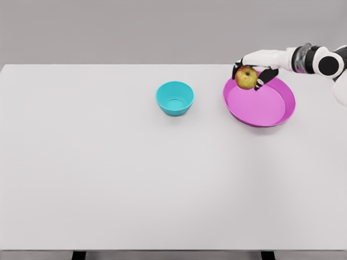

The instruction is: Put the apple from the pink plate into the blue bowl with your right arm

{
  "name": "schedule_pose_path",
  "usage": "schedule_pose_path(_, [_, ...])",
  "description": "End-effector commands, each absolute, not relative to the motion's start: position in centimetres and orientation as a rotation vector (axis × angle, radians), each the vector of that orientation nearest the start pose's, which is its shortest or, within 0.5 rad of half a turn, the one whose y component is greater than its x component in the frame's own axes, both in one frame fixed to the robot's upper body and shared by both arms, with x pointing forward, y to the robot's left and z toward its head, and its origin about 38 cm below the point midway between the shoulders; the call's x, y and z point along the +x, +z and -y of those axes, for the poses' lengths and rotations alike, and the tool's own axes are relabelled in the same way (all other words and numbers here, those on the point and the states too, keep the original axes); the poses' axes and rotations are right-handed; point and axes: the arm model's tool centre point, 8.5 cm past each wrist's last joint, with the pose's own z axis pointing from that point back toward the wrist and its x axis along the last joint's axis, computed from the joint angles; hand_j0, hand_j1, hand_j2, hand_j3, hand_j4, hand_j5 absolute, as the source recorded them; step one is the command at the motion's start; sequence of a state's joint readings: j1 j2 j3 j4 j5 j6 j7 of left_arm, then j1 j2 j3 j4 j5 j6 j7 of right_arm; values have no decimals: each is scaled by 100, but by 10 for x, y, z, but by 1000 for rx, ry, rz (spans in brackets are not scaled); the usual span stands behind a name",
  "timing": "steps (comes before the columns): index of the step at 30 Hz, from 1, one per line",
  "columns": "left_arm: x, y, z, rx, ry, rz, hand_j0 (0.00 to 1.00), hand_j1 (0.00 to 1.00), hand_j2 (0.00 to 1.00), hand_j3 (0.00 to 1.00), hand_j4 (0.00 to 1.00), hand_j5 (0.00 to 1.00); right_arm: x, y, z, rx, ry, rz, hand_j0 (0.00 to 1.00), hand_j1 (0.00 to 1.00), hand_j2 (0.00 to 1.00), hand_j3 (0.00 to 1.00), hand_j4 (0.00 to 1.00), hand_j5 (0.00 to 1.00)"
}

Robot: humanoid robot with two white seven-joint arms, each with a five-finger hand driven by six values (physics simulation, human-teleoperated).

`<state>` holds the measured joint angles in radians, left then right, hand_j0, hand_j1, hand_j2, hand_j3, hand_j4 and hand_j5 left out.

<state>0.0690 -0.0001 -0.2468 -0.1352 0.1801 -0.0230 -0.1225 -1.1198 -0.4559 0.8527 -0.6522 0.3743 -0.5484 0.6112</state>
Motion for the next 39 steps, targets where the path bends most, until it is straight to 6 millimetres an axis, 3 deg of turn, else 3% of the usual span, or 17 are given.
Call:
schedule_pose_path(1, [3, -264, -250, -67, -75, 79, 100, 100, 100, 100, 100, 100, 568, 229, 271, -383, 1888, 1188, 57, 57, 57, 57, 57, 57])
schedule_pose_path(5, [3, -264, -250, -67, -73, 79, 100, 100, 100, 100, 100, 100, 569, 230, 251, -361, 1911, 1219, 57, 57, 57, 57, 57, 57])
schedule_pose_path(13, [3, -264, -250, -67, -73, 79, 100, 100, 100, 100, 100, 100, 562, 250, 217, -360, 1993, 1310, 57, 57, 57, 57, 57, 57])
schedule_pose_path(22, [3, -264, -250, -67, -75, 79, 100, 100, 100, 100, 100, 100, 554, 253, 157, -293, 2071, 1399, 57, 57, 57, 57, 57, 57])
schedule_pose_path(29, [3, -264, -250, -67, -75, 79, 100, 100, 100, 100, 100, 100, 551, 242, 135, -264, 2102, 1383, 57, 57, 57, 57, 57, 57])
schedule_pose_path(39, [3, -264, -250, -67, -75, 79, 100, 100, 100, 100, 100, 100, 548, 230, 121, -233, 2128, 1360, 57, 57, 57, 57, 57, 57])
